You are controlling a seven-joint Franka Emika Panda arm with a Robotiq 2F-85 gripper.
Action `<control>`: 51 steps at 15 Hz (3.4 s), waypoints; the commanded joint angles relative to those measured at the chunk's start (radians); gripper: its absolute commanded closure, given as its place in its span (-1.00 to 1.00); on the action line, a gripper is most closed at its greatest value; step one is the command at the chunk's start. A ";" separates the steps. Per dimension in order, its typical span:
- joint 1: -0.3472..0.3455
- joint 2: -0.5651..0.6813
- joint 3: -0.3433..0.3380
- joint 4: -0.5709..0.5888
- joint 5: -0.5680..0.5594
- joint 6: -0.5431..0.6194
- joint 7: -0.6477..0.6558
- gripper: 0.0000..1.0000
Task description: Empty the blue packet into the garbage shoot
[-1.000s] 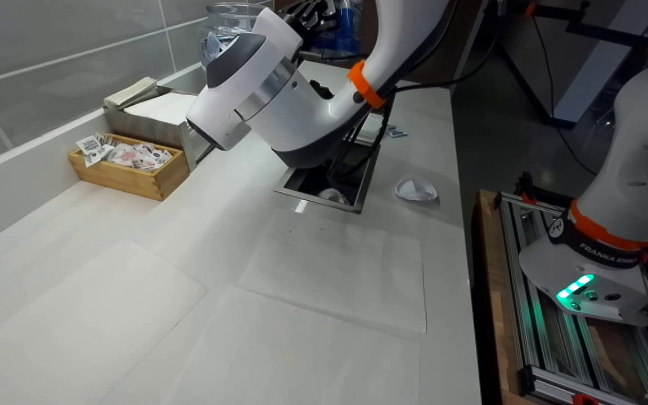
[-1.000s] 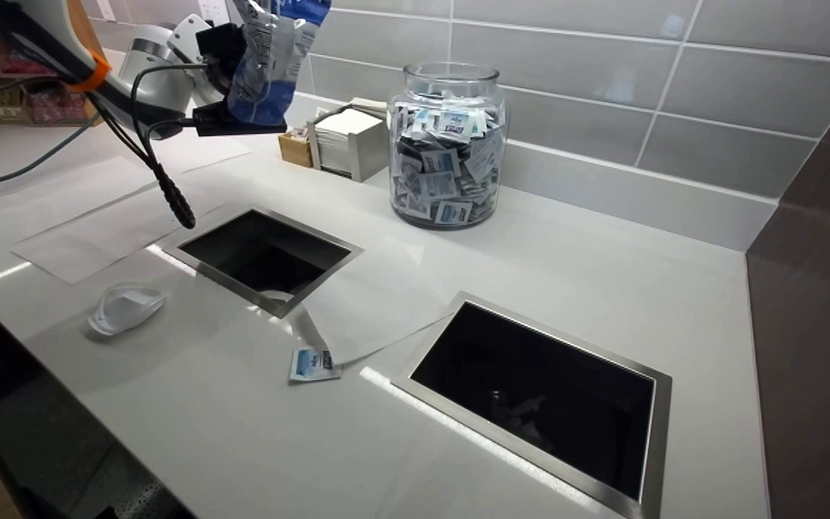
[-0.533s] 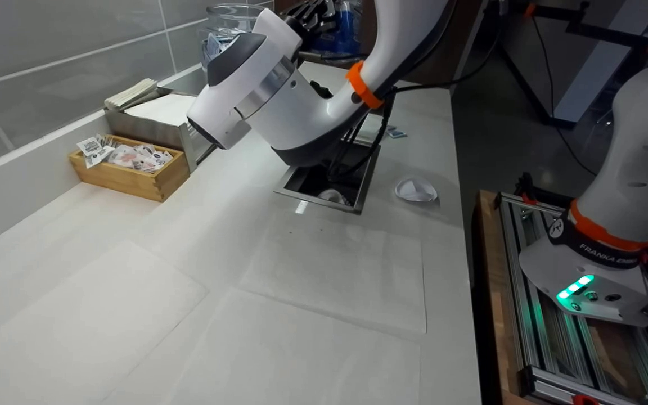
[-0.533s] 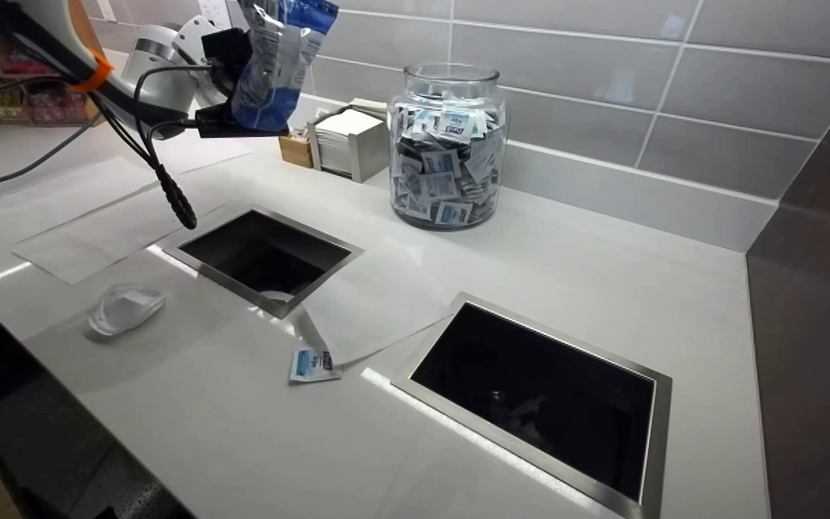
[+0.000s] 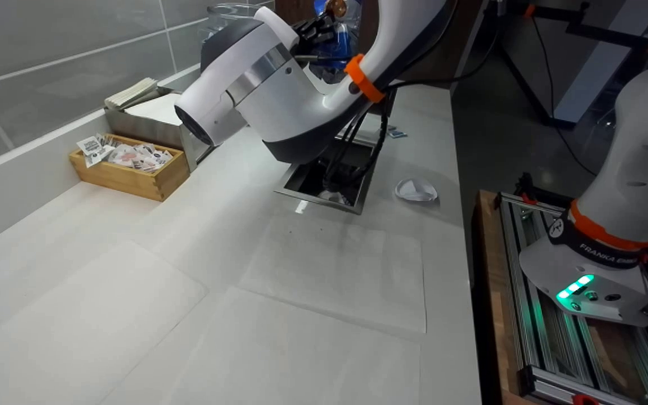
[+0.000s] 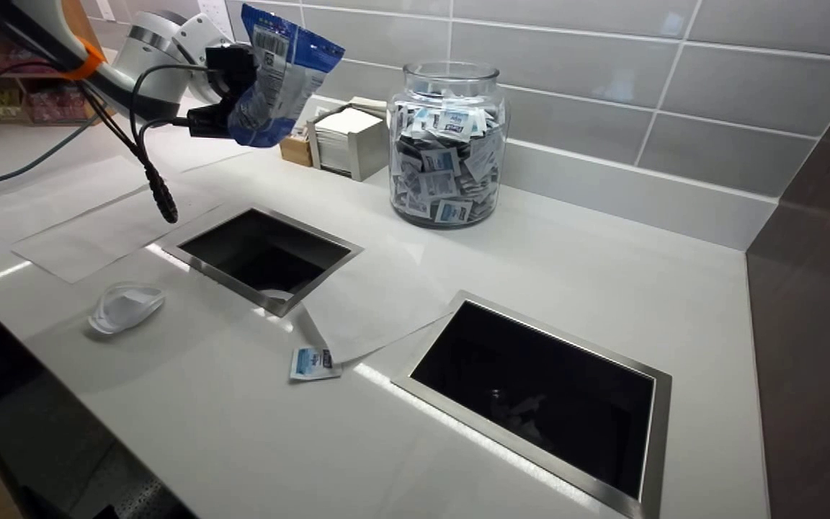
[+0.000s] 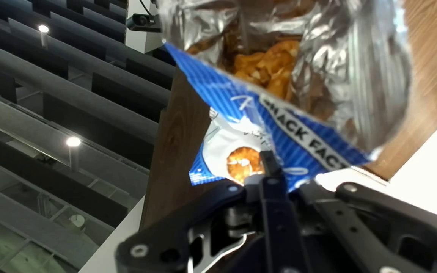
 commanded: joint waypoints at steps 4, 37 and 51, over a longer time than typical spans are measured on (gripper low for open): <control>-0.034 -0.048 0.041 -0.026 0.093 0.098 -0.078 1.00; -0.186 -0.202 -0.105 -0.058 0.887 1.117 -0.488 1.00; -0.158 -0.168 -0.193 -0.040 1.037 1.205 -0.565 -0.39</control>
